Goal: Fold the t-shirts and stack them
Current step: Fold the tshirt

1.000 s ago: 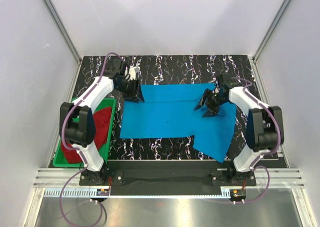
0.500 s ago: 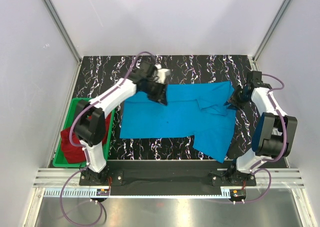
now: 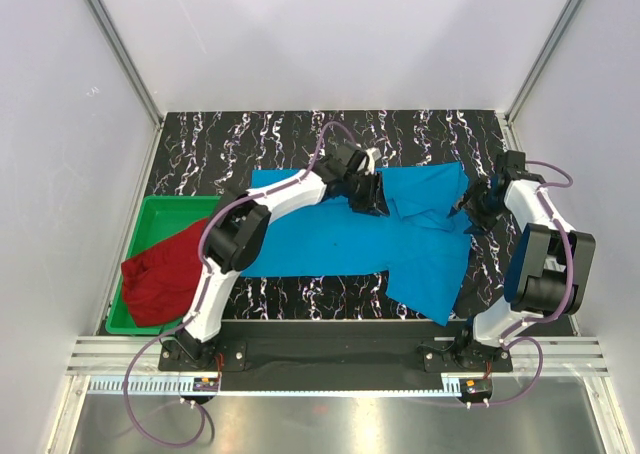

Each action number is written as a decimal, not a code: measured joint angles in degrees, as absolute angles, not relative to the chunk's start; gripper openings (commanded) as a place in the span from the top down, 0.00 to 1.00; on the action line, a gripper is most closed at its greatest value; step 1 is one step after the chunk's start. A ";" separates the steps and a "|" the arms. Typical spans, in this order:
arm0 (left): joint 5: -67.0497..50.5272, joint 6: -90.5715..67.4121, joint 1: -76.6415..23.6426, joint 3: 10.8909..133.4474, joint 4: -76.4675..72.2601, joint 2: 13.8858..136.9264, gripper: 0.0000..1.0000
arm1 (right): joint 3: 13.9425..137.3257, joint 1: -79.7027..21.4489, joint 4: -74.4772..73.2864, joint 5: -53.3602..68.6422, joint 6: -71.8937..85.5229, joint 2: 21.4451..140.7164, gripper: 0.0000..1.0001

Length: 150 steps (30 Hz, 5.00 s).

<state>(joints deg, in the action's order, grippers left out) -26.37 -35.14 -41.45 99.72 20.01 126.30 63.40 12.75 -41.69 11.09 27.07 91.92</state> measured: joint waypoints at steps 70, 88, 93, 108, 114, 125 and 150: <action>-26.63 -69.30 -42.59 108.27 11.16 141.62 0.88 | 64.73 12.75 -37.19 12.12 24.45 102.39 1.00; -31.81 -67.75 -40.64 104.42 10.83 139.09 0.96 | 60.12 12.75 -38.81 12.97 24.43 95.20 1.00; -33.04 -67.72 -40.47 102.52 10.26 138.45 0.97 | 58.17 12.75 -39.07 12.99 24.43 93.25 1.00; -35.99 -67.07 -40.45 101.58 10.70 138.17 0.89 | 51.42 12.75 -40.03 13.17 25.82 88.16 0.94; -37.36 -64.71 -40.25 101.58 11.22 138.15 0.63 | 49.78 12.75 -41.67 12.71 26.09 88.12 0.61; -39.97 -47.00 -34.59 97.17 21.04 126.32 0.60 | 63.57 12.75 -45.04 7.55 27.11 88.01 0.43; -25.63 -30.55 -45.78 111.68 34.57 130.72 0.58 | 59.09 12.75 -40.58 12.40 28.95 93.54 0.39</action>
<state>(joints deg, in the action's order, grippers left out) -25.63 -30.55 -45.78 111.68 34.57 130.72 59.09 12.75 -40.58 12.40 28.95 93.54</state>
